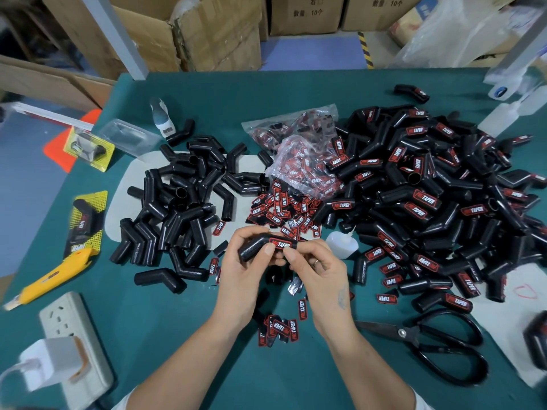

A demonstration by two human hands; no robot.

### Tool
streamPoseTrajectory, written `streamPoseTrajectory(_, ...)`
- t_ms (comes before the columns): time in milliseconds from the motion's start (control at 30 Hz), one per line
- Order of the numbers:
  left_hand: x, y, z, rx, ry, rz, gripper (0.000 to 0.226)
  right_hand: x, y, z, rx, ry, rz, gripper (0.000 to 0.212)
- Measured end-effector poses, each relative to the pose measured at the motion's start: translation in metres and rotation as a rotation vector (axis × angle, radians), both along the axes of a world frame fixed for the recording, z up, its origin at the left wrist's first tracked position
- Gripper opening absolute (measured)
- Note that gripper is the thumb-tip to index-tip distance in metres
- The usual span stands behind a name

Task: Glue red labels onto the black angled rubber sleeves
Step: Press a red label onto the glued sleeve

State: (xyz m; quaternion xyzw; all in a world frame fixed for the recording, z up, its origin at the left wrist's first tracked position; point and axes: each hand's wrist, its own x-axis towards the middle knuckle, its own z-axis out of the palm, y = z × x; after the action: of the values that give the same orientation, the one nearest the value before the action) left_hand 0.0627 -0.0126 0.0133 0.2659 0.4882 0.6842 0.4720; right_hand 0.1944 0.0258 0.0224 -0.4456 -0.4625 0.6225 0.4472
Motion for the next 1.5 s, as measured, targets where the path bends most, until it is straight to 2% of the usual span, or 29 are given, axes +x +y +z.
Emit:
streamPoseTrajectory(67, 0.000, -0.001, 0.001, 0.009, 0.020, 0.004, 0.037, 0.000, 0.000, -0.001, -0.009, 0.012, 0.002, 0.025)
streamPoseTrajectory(300, 0.003, -0.003, 0.003, 0.037, 0.107, 0.014, 0.019, -0.002, 0.000, -0.002, -0.024, 0.108, 0.002, 0.016)
streamPoseTrajectory(467, 0.001, -0.003, 0.005, 0.040, 0.128, 0.021, 0.020, -0.002, -0.001, -0.002, -0.025, 0.138, 0.027, 0.012)
streamPoseTrajectory(600, -0.002, -0.002, 0.006, 0.039, 0.181, 0.006, 0.022, -0.001, -0.001, -0.001, -0.059, 0.191, 0.030, 0.019)
streamPoseTrajectory(833, -0.003, -0.002, 0.007, 0.054, 0.184, -0.025, 0.021, 0.001, 0.000, 0.003, -0.050, 0.222, 0.035, 0.012)
streamPoseTrajectory(1000, -0.003, -0.002, 0.008, 0.057, 0.186, -0.024, 0.029, 0.002, 0.001, 0.002, -0.055, 0.195, 0.024, 0.018)
streamPoseTrajectory(1267, -0.003, -0.002, 0.009, 0.039, 0.191, -0.026, 0.031, 0.002, 0.001, -0.001, -0.059, 0.176, 0.016, 0.007)
streamPoseTrajectory(1400, -0.006, -0.001, 0.011, 0.071, 0.283, -0.039, 0.023, 0.003, 0.001, 0.000, -0.051, 0.155, 0.032, 0.006)
streamPoseTrajectory(1500, -0.007, -0.001, 0.012, 0.119, 0.376, -0.054, 0.027, 0.002, 0.000, 0.001, -0.055, 0.160, 0.046, 0.006)
